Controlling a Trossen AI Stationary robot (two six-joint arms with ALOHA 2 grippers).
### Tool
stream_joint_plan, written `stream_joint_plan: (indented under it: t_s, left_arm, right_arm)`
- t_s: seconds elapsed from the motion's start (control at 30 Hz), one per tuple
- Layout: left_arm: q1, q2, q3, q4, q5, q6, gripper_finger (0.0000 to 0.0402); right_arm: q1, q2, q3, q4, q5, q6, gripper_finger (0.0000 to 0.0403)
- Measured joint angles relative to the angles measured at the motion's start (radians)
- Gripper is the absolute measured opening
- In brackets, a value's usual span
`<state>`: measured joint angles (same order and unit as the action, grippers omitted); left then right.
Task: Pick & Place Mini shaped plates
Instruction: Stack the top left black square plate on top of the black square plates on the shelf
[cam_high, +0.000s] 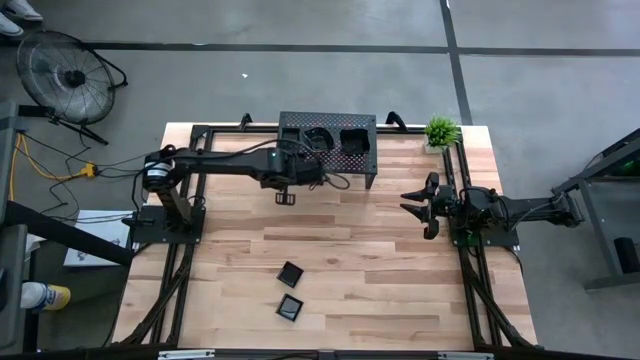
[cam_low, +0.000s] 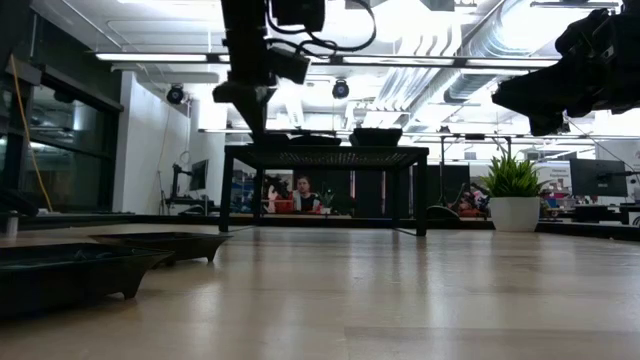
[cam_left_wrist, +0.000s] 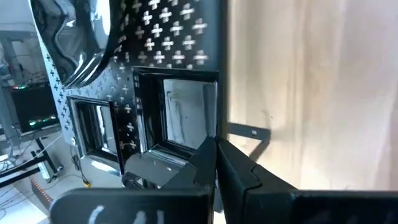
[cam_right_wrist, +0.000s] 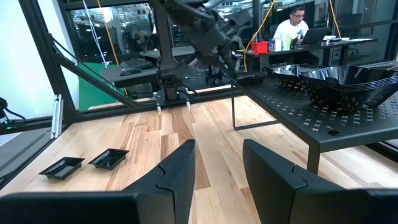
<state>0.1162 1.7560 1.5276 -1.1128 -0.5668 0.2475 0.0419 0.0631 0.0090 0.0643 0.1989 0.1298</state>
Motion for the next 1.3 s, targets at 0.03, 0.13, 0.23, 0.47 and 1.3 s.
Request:
stream_joint_plan:
  t_s: [0.03, 0.13, 0.23, 0.47, 1.3]
  left_arm:
    - [-0.009, -0.005, 0.0, -0.005, 0.002, -0.007, 0.0001]
    - [-0.03, -0.027, 0.0, -0.033, 0.007, -0.024, 0.0001]
    - [-0.048, -0.054, 0.0, -0.068, -0.039, -0.048, 0.0001]
    - [-0.043, -0.089, 0.0, -0.059, -0.165, -0.04, 0.0]
    - [0.188, -0.083, -0.006, 0.144, -0.078, 0.159, 0.0]
  right_arm:
    - [0.0, 0.0, 0.0, 0.0, 0.0, 0.0, 0.0129]
    - [0.0, 0.0, 0.0, 0.0, 0.0, 0.0, 0.0129]
    - [0.0, 0.0, 0.0, 0.0, 0.0, 0.0, 0.0129]
    - [0.0, 0.002, 0.0, 0.001, 0.0, 0.0, 0.0129]
    - [0.0, 0.002, 0.0, 0.001, 0.0, 0.0, 0.0129]
